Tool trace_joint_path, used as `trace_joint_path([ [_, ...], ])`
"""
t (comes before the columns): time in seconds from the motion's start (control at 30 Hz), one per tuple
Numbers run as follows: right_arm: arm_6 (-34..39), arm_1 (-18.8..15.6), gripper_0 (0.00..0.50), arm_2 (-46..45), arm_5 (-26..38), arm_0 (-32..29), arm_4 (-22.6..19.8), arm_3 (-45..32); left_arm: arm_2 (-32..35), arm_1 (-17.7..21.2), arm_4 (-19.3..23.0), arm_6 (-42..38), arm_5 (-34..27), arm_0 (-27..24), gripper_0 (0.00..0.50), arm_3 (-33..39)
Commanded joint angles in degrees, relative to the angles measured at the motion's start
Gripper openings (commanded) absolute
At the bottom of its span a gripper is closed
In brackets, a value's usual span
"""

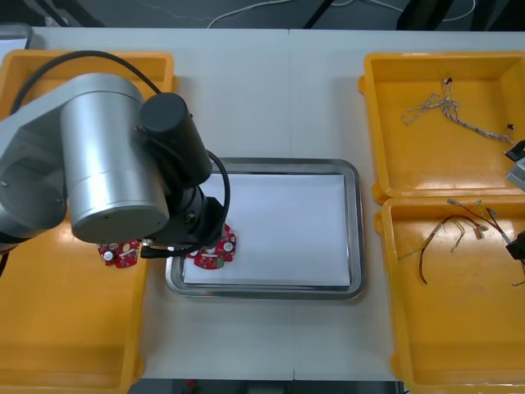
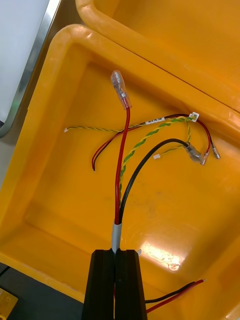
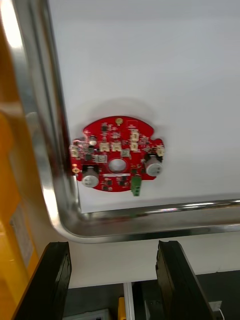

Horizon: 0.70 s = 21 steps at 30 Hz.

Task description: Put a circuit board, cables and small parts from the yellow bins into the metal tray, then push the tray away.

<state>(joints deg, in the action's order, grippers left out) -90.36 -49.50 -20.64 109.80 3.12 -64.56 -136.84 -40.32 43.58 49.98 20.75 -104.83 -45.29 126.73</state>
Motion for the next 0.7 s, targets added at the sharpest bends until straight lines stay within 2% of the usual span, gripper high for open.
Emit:
trace_joint_path([
  [0.03,2.5,0.9,0.0,-0.6,0.2,0.8,-0.7,-1.1,6.9,5.7,3.1,-1.0,-4.2,-2.3,0.5,4.8],
  [0.23,2.5,-0.2,0.0,1.3,0.2,2.9,-0.8,-2.6,15.7,9.6,9.3,3.6,-5.2,-2.2,0.5,5.4],
  [0.33,2.5,-0.3,0.0,3.2,0.2,4.5,-0.9,-3.3,18.3,11.4,10.9,4.0,-5.2,-2.1,0.5,5.1],
  [0.43,2.5,-0.3,0.0,5.6,0.2,6.6,-1.0,-3.7,19.9,12.5,10.9,4.7,-5.2,-1.6,0.5,4.0],
  [0.7,2.1,-0.3,0.0,13.3,0.2,12.5,-1.3,-3.9,24.4,12.8,7.3,16.0,-5.2,-1.0,0.5,-5.0],
])
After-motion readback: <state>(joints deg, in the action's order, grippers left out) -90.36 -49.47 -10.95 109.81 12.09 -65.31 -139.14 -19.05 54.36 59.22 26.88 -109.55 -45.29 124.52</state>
